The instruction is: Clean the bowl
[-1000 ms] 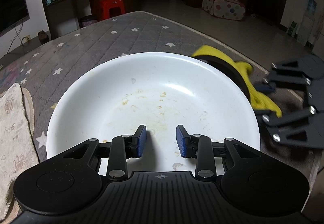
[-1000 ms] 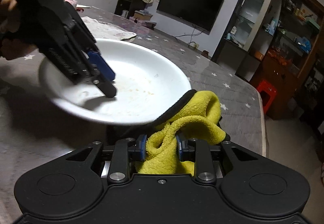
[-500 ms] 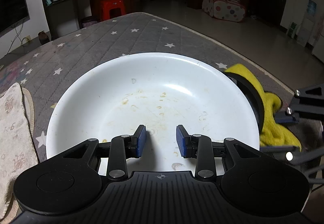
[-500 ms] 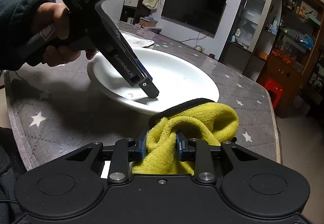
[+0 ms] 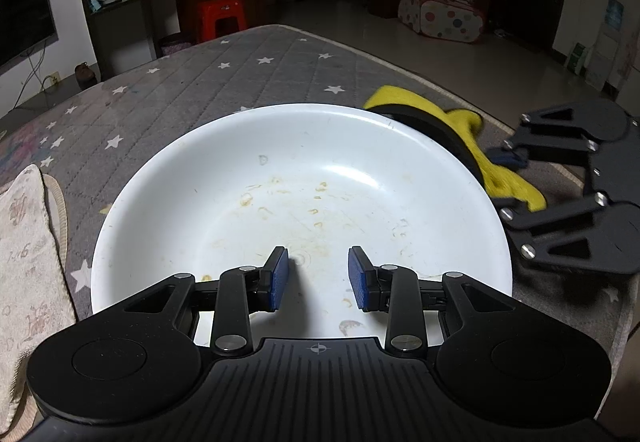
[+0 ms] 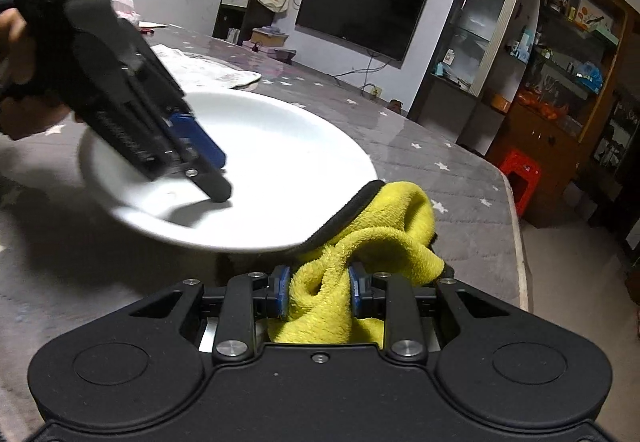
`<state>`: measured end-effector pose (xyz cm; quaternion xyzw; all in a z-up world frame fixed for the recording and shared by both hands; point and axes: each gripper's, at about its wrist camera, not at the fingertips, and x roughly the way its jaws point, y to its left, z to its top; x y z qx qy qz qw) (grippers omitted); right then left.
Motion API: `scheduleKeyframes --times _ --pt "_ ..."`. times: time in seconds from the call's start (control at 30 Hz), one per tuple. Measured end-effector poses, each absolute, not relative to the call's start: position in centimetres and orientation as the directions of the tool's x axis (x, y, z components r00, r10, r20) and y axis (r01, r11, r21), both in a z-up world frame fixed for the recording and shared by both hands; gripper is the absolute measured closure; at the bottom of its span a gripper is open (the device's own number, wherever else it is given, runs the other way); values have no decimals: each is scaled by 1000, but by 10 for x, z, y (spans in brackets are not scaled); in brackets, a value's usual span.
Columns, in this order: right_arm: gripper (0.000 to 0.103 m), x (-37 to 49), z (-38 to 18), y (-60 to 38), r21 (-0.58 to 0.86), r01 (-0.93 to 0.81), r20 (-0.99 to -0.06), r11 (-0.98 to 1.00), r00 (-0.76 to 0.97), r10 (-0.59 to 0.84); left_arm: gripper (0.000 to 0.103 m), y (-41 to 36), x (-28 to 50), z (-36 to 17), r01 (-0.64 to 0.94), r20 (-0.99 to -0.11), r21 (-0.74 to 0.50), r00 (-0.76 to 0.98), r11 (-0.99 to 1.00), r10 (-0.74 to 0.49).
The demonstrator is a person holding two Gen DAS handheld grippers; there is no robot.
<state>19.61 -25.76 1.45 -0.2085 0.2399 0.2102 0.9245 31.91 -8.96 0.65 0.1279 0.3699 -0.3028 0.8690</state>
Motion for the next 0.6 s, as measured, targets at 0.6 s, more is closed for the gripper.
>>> scheduleKeyframes --times 0.6 --pt "74 192 35 -284 -131 -357 -486 925 836 254 53 -71 303 17 576 -699 18 591 817 -402"
